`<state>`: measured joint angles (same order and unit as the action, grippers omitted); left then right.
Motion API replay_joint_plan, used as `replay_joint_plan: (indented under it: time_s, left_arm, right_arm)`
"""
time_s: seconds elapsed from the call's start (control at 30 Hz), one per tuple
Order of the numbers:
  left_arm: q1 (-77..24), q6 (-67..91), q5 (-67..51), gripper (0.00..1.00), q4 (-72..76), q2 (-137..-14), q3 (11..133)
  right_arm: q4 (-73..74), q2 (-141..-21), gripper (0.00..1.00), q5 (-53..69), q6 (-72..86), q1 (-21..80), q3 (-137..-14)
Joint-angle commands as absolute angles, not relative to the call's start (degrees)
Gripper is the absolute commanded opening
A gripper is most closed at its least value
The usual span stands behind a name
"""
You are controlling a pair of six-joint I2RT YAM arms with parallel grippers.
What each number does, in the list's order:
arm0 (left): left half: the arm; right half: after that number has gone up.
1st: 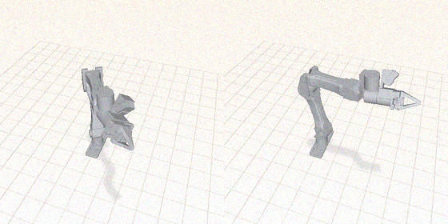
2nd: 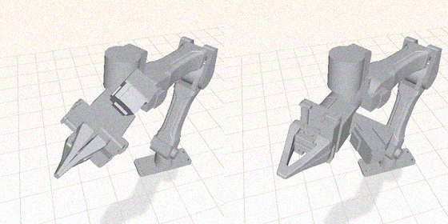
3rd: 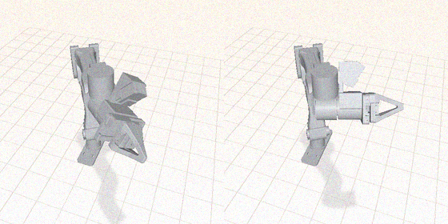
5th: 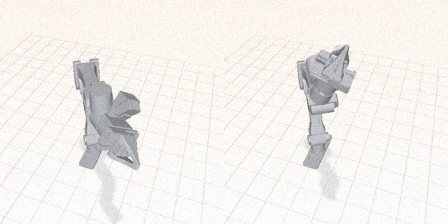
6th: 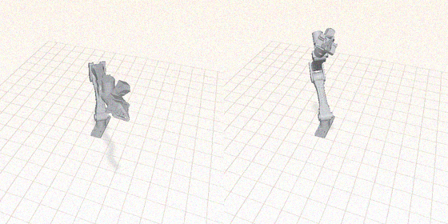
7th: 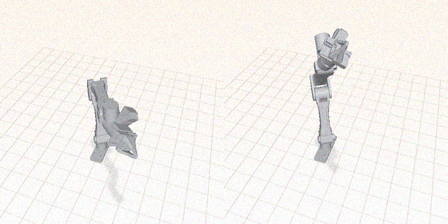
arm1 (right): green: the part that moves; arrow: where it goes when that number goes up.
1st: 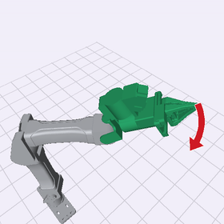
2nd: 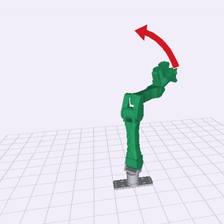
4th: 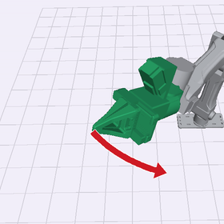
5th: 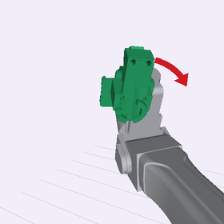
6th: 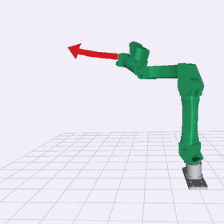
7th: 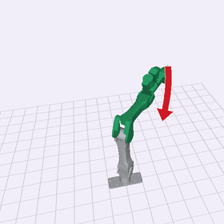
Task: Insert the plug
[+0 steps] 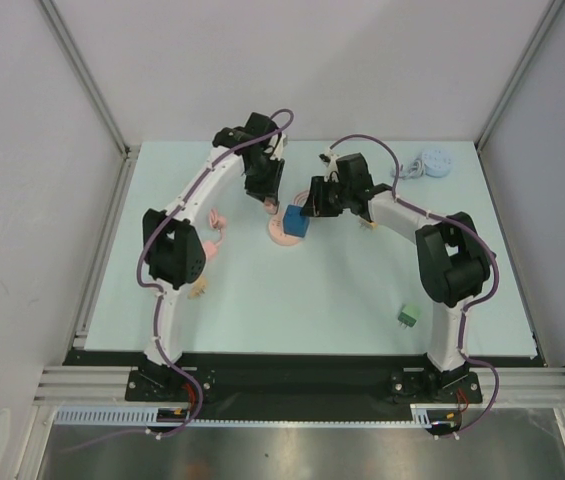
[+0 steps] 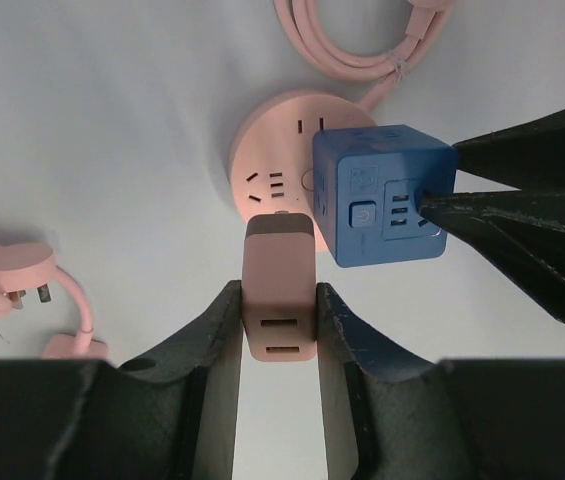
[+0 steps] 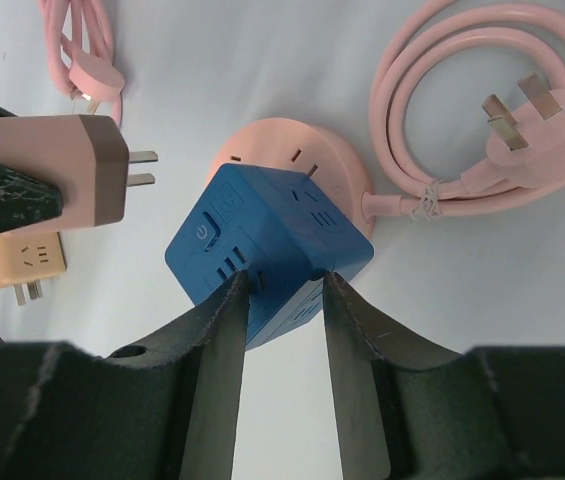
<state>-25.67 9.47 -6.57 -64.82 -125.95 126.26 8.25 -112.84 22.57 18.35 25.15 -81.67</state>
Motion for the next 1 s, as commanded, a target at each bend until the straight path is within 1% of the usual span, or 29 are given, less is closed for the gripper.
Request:
replay_joint_plan:
  time_s: [0.0,0.17,0.43,0.63,0.8,0.97]
  left_arm:
    - [-25.58,7.91,-6.76,0.0,-67.94,-128.58,129.37]
    - [-25.22,8.52,-8.35,0.0,-68.29,-131.22,132.98]
    - [-25.49,8.7,-7.3,0.0,-68.29,-132.01,129.64]
    - [-25.4,8.53,-6.86,0.0,-68.82,-133.77,131.57]
    - [-25.23,8.26,-4.4,0.0,-69.87,-133.86,130.43]
    - [-25.22,8.17,-4.3,0.0,-69.7,-134.38,131.13]
  right_arm:
    - [10.02,-113.82,0.4,24.43,16.61,25.75,-83.14]
    - [9.32,-114.08,0.4,25.4,17.22,26.1,-83.05]
    - [8.88,-114.61,0.4,25.22,17.14,27.07,-82.79]
    - [8.97,-114.35,0.4,24.96,16.96,27.16,-82.97]
    - [9.05,-114.43,0.39,24.7,16.7,27.16,-82.97]
    - [9.14,-114.26,0.39,24.78,16.79,27.16,-83.06]
